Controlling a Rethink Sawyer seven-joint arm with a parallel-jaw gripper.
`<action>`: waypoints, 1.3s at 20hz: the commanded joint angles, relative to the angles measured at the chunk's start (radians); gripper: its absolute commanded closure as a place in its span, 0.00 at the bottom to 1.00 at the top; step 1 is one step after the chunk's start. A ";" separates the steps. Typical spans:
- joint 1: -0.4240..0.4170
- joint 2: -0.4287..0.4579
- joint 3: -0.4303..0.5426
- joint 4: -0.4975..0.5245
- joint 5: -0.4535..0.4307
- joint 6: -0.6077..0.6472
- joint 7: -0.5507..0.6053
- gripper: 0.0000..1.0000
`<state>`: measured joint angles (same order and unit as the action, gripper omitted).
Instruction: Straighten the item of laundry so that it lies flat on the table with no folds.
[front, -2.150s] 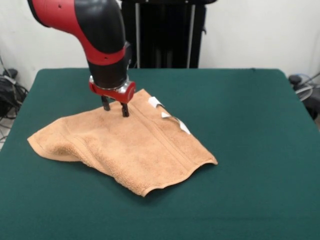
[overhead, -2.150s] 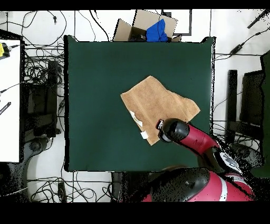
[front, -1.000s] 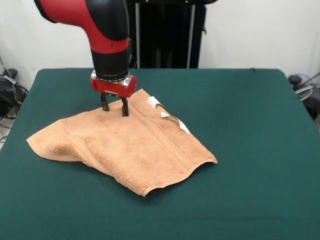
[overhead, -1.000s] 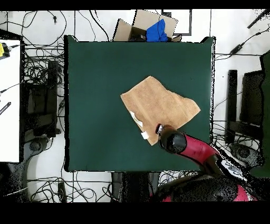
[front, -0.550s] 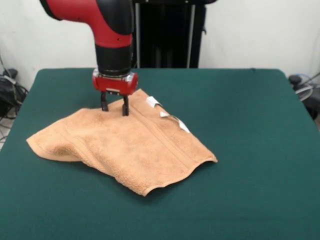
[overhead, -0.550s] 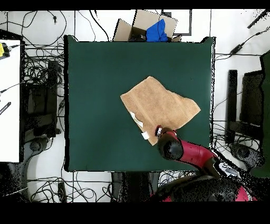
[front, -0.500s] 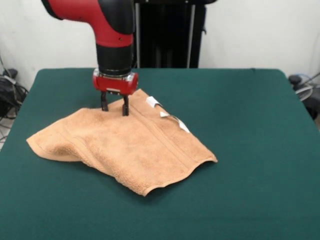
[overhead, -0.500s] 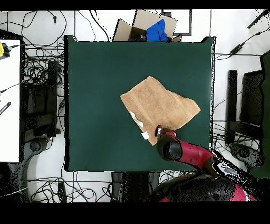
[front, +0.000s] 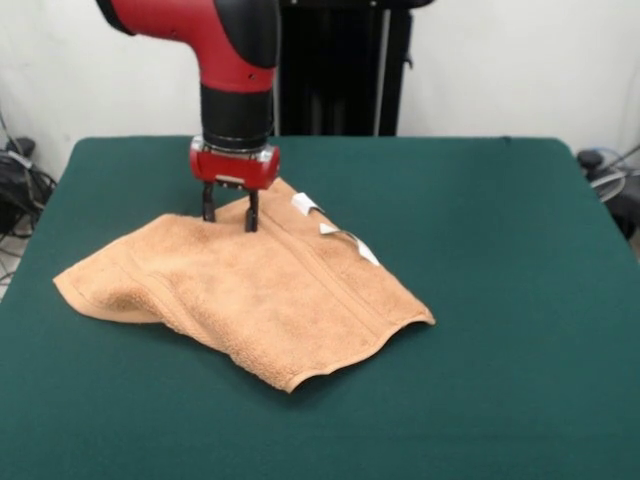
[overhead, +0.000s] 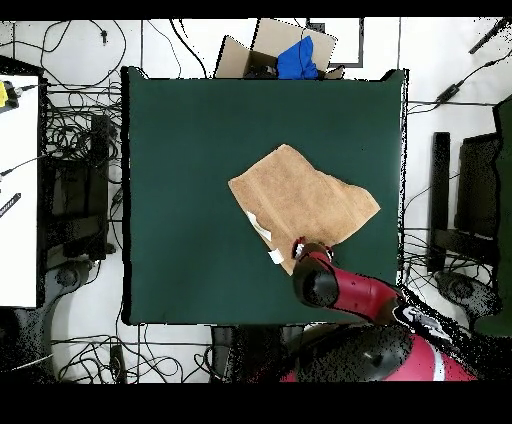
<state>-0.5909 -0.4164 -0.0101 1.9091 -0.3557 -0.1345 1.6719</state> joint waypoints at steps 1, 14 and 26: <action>0.013 0.316 -0.087 -0.314 0.074 -0.018 0.113 0.00; -0.014 0.342 -0.023 -0.405 0.135 0.144 0.110 0.00; -0.081 0.319 0.057 -0.340 0.040 0.213 0.065 0.00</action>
<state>-0.5756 -0.4261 0.0121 1.8208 -0.3184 0.1247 1.6714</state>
